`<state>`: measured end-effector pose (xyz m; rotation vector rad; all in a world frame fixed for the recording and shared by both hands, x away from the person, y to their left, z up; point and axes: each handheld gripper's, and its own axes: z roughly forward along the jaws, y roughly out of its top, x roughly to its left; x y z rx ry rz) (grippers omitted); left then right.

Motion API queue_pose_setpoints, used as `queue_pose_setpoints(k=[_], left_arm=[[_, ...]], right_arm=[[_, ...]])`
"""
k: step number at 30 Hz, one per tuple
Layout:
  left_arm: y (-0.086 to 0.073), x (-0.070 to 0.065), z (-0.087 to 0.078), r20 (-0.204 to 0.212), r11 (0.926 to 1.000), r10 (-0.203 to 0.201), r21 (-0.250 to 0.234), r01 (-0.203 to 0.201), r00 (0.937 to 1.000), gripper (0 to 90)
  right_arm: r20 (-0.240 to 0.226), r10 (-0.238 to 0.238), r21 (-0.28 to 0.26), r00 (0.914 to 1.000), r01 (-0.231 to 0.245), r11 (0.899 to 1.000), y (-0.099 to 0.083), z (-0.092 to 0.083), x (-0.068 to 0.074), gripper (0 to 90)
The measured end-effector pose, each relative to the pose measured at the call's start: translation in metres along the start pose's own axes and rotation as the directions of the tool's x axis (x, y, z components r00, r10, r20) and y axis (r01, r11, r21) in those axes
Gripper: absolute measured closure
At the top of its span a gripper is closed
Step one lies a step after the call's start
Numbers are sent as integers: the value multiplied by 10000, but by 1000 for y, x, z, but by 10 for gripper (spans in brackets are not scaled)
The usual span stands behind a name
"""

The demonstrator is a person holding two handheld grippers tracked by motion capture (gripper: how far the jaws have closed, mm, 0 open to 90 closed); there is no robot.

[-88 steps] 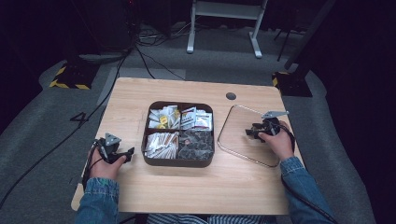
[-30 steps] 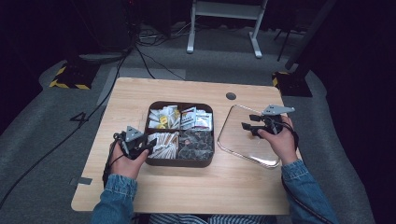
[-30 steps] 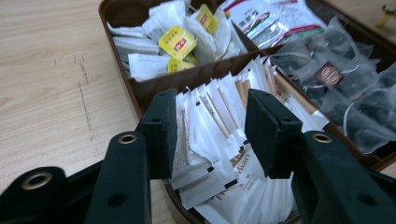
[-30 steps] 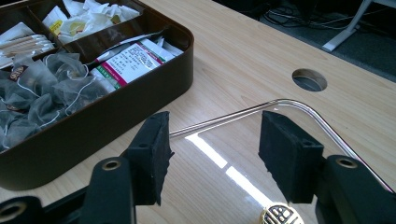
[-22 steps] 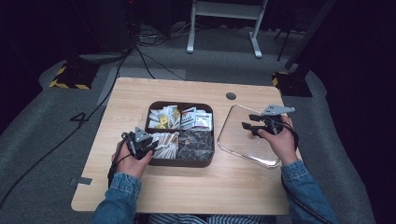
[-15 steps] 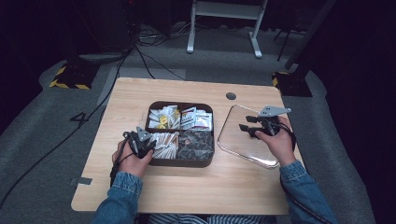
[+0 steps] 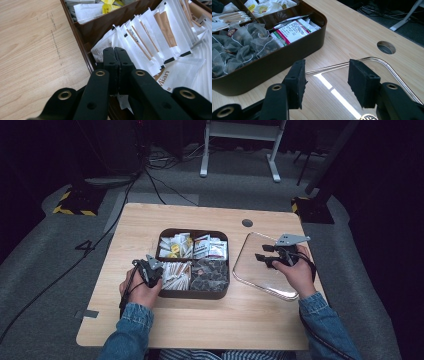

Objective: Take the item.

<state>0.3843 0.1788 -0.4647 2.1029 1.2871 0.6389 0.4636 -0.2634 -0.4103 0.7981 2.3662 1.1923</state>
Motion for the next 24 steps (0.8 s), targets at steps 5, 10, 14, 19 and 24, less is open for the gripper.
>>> queue_pose_setpoints(k=[5,10,14,19,24], left_arm=[[-1,2,0,208,9999,-18,-168,22,9998,893],[-4,11,-5,1012,9945,-555,-834,641,9933,897],[-2,13,-14,1330,9886,-598,-1293,771,9893,897],[-1,15,-26,1880,9751,-704,-1939,1073,9796,897],[0,16,-34,2355,9597,-793,-2449,1381,9686,897]], right_arm=[[16,24,-33,10000,-24,10000,0,-1,-2,490],[17,107,-41,9999,-107,9999,-1,-1,-3,489],[30,168,-64,9999,-168,9998,-2,-1,-4,488],[9,220,-65,9998,-220,9997,-2,-1,-5,487],[109,238,-242,9997,-235,9994,-1,-3,-5,492]])
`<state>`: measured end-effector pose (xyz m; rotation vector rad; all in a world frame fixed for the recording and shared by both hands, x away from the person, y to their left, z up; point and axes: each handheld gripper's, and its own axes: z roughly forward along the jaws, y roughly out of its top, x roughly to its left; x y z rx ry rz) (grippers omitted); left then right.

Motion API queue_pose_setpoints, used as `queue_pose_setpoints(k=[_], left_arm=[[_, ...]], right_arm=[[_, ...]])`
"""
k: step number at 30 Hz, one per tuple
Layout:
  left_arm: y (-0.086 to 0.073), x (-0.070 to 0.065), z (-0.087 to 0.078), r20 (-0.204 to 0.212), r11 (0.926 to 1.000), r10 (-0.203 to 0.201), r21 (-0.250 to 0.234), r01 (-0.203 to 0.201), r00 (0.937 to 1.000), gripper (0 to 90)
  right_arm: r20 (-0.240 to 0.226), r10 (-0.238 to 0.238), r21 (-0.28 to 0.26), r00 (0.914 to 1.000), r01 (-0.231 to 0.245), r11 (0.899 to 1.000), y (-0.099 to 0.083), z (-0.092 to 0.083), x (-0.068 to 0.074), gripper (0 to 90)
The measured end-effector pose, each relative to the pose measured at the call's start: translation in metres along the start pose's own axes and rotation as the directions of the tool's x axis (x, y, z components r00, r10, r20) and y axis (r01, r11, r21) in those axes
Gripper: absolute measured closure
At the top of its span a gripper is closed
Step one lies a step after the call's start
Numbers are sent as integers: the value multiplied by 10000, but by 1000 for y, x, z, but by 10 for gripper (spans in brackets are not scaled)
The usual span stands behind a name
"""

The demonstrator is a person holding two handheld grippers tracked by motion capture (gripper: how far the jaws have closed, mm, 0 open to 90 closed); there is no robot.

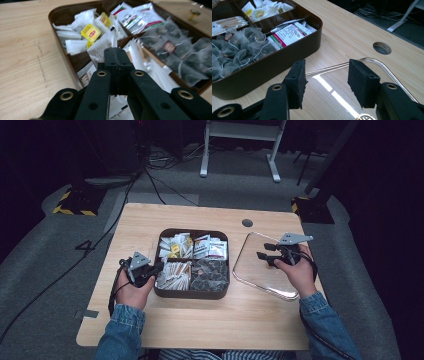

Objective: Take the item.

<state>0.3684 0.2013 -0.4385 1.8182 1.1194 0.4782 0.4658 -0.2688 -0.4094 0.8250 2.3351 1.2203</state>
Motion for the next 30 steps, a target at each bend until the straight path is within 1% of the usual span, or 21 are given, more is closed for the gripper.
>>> queue_pose_setpoints(k=[5,9,14,17,21,22,24,25,27,29,30], left_arm=[[5,-3,-8,423,9991,-65,-422,83,9991,897],[8,-7,-13,679,9982,26,-594,14,9977,897],[11,-10,-19,1222,9960,-37,-883,145,9925,898],[12,-11,-22,1406,9954,-11,-949,146,9901,897],[14,-14,-23,1540,9954,107,-959,42,9880,898],[15,-18,-23,1603,9955,229,-944,-77,9868,897],[15,-19,-23,1659,9954,250,-952,-92,9858,897],[16,-23,-23,1799,9952,333,-969,-160,9831,897],[16,-28,-21,1954,9947,421,-1001,-228,9798,897],[17,-34,-21,2070,9943,625,-979,-429,9763,897],[17,-36,-20,2185,9936,712,-1008,-501,9732,897]], right_arm=[[42,62,-73,10000,-62,10000,0,-1,-2,496],[102,38,-127,9999,-37,9999,-1,-2,-3,512],[115,79,-206,9999,-77,9998,0,-4,-3,512],[111,128,-221,9999,-125,9997,0,-4,-4,512],[120,145,-242,9998,-142,9996,0,-5,-4,512],[122,167,-243,9998,-164,9996,0,-5,-4,512],[118,181,-248,9998,-178,9995,-1,-5,-5,512],[114,190,-257,9998,-188,9995,-1,-5,-5,512],[107,199,-264,9997,-196,9995,0,-5,-5,512],[99,197,-283,9998,-194,9994,0,-6,-5,512],[101,210,-296,9997,-207,9993,0,-6,-5,511]])
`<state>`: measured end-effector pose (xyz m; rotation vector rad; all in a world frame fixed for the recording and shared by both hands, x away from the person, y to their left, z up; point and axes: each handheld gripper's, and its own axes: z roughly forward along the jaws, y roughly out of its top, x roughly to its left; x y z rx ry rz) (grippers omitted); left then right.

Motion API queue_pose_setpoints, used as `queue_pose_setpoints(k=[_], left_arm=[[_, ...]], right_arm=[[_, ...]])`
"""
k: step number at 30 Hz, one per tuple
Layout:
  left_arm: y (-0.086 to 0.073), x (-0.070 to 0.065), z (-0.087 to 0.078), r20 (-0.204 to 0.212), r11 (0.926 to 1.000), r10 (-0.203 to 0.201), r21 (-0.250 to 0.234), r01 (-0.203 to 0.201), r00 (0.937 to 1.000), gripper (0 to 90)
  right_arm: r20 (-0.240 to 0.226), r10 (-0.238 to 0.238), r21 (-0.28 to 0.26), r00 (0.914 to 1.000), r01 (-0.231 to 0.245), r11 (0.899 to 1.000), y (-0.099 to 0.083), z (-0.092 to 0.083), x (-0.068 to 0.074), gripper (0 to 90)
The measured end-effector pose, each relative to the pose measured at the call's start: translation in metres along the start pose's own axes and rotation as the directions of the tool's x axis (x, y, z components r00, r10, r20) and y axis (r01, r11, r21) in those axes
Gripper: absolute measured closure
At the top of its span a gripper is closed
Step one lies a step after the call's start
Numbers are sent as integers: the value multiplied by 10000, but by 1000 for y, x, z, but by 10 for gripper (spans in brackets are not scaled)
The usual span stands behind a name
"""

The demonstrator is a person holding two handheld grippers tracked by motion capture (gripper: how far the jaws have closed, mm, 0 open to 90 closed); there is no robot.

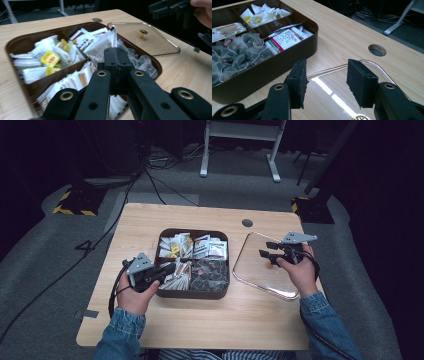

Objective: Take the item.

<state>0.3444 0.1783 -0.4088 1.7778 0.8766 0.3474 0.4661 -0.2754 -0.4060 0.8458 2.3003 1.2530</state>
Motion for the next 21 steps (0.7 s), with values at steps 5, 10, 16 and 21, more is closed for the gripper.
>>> queue_pose_setpoints(k=[5,10,16,21], left_arm=[[3,-14,6,463,9995,321,30,-322,9984,897],[2,-28,13,925,9983,543,163,-561,9942,897],[2,-39,22,1511,9964,699,366,-763,9860,897],[0,-47,29,1989,9945,704,627,-844,9775,897]], right_arm=[[-27,17,6,10000,-17,10000,0,0,-1,510],[-26,11,-6,10000,-11,10000,0,0,0,509],[-45,15,6,10000,-15,10000,0,1,0,509],[-52,22,-7,10000,-22,10000,0,1,0,506]])
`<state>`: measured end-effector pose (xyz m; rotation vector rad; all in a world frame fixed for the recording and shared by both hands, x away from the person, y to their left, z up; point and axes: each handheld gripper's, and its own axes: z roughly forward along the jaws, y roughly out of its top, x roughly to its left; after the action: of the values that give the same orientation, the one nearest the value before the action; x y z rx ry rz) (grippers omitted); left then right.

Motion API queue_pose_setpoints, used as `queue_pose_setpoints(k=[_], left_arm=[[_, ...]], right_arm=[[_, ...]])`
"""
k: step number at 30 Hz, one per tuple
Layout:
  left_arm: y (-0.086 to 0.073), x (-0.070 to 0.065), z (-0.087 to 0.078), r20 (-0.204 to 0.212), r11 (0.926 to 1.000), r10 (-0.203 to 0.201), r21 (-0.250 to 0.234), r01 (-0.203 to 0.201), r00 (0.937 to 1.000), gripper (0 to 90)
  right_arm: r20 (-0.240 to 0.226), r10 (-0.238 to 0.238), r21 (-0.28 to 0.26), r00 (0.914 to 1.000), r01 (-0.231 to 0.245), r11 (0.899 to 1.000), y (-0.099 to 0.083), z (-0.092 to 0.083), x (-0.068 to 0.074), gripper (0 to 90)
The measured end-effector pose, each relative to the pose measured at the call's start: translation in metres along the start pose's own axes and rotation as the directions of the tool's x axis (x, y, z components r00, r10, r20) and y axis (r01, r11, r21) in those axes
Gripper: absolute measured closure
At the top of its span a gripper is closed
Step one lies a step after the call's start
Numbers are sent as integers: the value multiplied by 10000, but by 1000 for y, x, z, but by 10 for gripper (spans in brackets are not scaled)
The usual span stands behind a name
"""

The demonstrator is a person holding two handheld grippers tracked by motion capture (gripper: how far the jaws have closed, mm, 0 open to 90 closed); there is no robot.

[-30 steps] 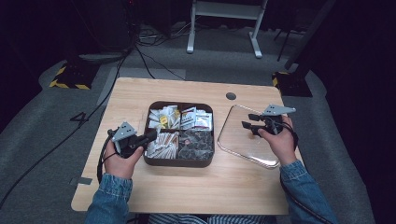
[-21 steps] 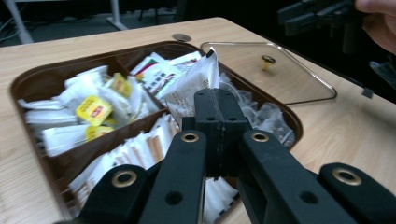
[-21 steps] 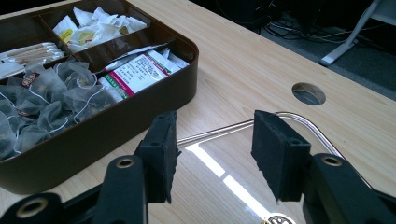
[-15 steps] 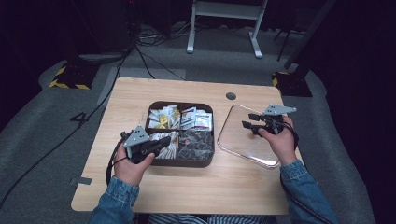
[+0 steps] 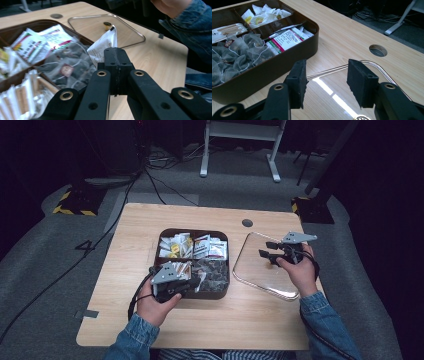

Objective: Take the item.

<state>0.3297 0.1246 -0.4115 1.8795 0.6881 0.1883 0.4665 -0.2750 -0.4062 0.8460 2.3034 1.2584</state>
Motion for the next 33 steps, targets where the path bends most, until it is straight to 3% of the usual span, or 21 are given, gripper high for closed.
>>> queue_pose_setpoints(k=[7,20,33], left_arm=[[-2,-8,11,513,9996,167,235,-179,9985,897],[-22,-13,40,1287,9945,130,1016,-262,9916,897],[-39,-14,61,1591,9812,57,1897,-362,9872,897]], right_arm=[[-37,24,14,10000,-24,10000,0,1,0,502],[-102,130,36,9999,-130,9999,-2,2,0,499],[-142,232,81,9996,-231,9997,-4,4,-1,496]])
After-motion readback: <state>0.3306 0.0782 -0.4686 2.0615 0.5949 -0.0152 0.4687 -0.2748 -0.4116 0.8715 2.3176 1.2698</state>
